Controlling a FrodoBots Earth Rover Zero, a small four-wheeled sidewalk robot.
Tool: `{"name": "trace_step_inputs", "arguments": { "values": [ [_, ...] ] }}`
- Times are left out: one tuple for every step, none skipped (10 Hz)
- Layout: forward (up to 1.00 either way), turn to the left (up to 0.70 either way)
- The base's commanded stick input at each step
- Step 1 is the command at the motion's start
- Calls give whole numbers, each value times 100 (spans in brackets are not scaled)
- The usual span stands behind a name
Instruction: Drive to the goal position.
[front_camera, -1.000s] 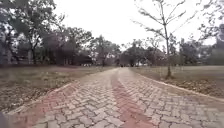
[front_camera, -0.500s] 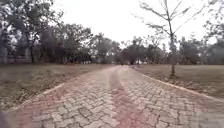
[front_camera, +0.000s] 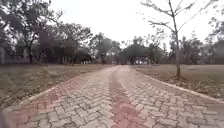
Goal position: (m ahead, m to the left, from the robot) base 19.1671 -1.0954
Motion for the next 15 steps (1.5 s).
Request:
{"name": "trace_step_inputs", "arguments": {
  "values": [
    [70, 0],
    [70, -9],
    [70, -10],
    [70, -33],
    [70, -29],
    [70, 0],
    [70, 0],
    [70, 0],
    [70, 0],
    [70, 0],
    [70, 0],
    [70, 0],
    [70, 0],
    [70, 0],
    [70, 0]
  ]
}}
